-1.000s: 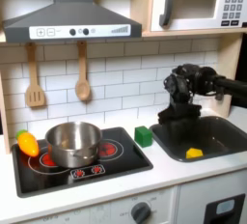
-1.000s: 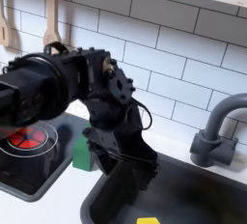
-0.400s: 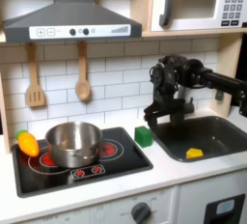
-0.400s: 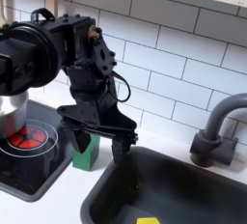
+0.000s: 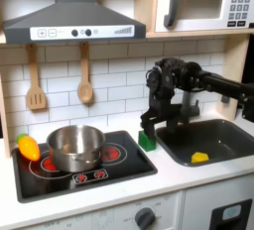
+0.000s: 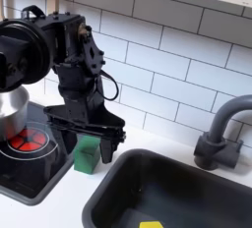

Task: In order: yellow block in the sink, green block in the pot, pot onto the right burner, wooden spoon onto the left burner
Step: 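Put the green block in the pot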

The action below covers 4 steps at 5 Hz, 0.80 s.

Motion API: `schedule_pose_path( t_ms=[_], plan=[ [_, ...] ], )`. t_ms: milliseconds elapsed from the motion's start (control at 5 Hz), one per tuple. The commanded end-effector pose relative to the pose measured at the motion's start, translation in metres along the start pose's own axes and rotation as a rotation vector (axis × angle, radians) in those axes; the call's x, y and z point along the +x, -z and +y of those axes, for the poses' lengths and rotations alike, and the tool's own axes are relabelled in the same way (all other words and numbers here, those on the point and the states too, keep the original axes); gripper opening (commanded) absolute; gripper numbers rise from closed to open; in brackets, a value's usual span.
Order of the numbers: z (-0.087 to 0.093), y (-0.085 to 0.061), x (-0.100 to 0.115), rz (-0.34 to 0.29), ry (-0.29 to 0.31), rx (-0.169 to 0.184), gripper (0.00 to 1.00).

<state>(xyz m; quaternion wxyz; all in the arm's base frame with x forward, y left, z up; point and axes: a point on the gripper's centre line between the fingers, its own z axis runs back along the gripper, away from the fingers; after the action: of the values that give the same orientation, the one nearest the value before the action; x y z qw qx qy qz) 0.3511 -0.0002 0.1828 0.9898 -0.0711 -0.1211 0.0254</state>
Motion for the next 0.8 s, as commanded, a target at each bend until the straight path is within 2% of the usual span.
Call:
schedule_pose_path(
  t_ms=[0, 200, 400, 600],
  plan=[
    [0.01, 0.007, 0.002, 0.028, -0.003, 0.018, 1.0],
    [0.01, 0.018, 0.005, 0.05, 0.009, 0.019, 1.0],
    [0.007, 0.027, 0.01, 0.066, 0.019, 0.005, 1.0],
    [0.009, 0.033, 0.013, 0.072, 0.014, 0.011, 1.0]
  ],
)
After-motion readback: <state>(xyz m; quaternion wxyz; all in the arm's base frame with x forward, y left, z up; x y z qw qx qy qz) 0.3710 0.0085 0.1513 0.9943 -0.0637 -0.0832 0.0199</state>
